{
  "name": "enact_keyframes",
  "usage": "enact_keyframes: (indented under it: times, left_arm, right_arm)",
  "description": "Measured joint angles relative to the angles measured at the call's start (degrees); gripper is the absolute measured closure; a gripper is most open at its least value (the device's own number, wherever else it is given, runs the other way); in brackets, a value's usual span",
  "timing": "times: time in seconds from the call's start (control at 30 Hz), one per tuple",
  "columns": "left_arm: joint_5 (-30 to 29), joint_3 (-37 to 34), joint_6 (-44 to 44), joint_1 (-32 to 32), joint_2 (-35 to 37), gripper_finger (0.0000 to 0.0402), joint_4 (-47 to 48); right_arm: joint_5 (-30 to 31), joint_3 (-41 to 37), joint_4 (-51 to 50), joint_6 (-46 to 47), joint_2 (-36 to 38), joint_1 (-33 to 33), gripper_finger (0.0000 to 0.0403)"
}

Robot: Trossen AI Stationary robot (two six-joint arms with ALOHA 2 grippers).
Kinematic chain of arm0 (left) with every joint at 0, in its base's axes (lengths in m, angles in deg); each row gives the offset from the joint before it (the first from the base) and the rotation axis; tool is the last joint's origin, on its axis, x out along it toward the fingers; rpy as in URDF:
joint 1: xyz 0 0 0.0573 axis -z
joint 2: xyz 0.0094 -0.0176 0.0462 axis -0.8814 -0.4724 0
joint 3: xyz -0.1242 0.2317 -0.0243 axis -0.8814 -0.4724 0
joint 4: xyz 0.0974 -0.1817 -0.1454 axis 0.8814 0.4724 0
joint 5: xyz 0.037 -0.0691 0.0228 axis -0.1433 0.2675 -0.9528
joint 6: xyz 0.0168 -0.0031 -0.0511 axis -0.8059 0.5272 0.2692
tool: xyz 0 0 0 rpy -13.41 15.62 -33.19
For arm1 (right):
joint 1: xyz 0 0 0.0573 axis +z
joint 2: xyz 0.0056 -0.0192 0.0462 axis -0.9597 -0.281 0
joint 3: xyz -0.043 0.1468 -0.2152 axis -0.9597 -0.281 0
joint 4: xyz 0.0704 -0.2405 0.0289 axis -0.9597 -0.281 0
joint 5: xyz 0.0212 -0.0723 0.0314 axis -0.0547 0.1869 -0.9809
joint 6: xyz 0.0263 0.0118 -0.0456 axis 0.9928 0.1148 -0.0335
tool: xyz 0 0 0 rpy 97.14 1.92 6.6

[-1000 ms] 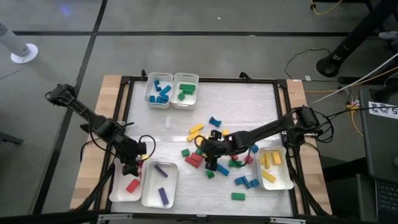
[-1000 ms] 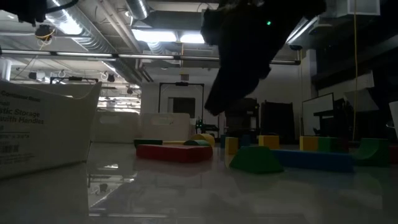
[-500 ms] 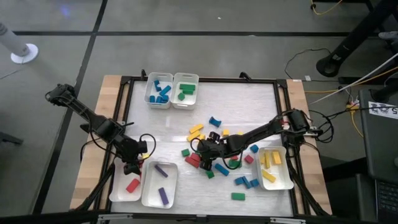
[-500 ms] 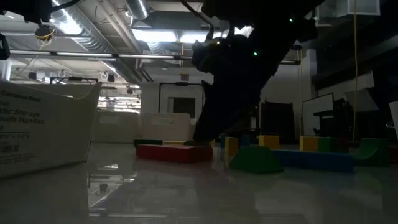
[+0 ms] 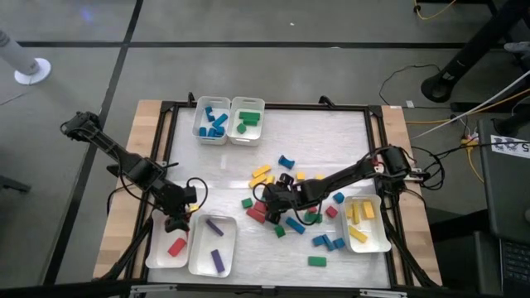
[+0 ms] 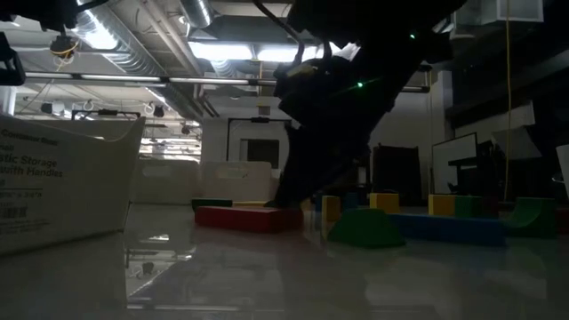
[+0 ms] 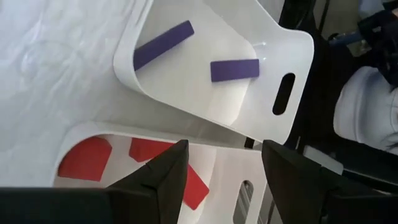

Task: Sort blocks
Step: Put the green block into the top right white bin

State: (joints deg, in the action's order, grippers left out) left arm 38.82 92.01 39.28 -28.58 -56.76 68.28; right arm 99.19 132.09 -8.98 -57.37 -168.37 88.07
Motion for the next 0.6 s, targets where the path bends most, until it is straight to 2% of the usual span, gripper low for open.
enact_keyframes:
  times: [0.43,0.6]
  left_arm:
    - [-0.27,0.0,-0.09,0.0,0.02,0.021,-0.07]
    - [-1.96,0.0,-0.37,0.0,0.0,0.021,-0.24]
  right_arm:
    - [-0.63,0.07,2.78,-0.02,-3.35,-0.94,0.0172]
    - [-0.79,0.09,3.18,-0.31,-3.41,-0.94,0.0207]
